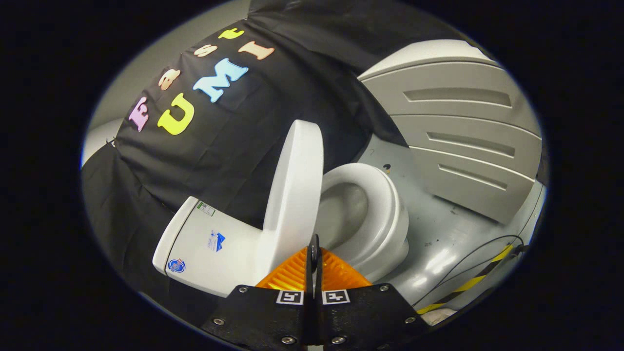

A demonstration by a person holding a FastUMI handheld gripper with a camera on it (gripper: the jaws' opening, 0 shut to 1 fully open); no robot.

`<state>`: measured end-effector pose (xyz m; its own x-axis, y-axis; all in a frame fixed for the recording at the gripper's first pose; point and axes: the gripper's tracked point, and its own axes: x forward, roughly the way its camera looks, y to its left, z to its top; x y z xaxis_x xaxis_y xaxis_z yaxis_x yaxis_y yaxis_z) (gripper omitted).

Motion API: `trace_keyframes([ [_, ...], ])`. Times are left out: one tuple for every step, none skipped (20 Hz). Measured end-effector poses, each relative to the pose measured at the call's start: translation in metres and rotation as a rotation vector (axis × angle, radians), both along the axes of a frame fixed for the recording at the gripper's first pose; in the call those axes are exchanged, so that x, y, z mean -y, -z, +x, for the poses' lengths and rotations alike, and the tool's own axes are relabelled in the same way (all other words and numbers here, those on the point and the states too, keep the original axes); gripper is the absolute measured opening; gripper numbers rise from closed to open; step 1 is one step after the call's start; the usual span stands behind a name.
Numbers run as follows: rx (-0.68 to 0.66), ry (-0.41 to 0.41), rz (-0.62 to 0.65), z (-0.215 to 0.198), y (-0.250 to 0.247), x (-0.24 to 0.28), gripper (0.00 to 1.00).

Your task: Open the toilet lid.

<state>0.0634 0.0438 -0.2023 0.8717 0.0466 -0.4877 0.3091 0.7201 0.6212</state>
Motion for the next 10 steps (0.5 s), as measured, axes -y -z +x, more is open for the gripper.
trace_keyframes([
  [0.004, 0.002, -0.022, 0.001, -0.005, -0.002, 0.0],
  [0.006, 0.006, -0.04, 0.002, -0.009, -0.005, 0.0],
  [0.009, 0.012, -0.054, 0.003, -0.013, -0.006, 0.0],
  [0.014, 0.013, -0.073, 0.002, -0.017, -0.01, 0.0],
  [0.022, 0.014, -0.092, 0.003, -0.022, -0.013, 0.0],
  [0.028, 0.014, -0.109, 0.004, -0.025, -0.016, 0.0],
  [0.034, 0.013, -0.126, 0.004, -0.029, -0.018, 0.0],
  [0.039, 0.014, -0.138, 0.005, -0.032, -0.021, 0.0],
  [0.044, 0.013, -0.151, 0.006, -0.036, -0.023, 0.0],
  [0.048, 0.01, -0.166, 0.006, -0.038, -0.026, 0.0],
])
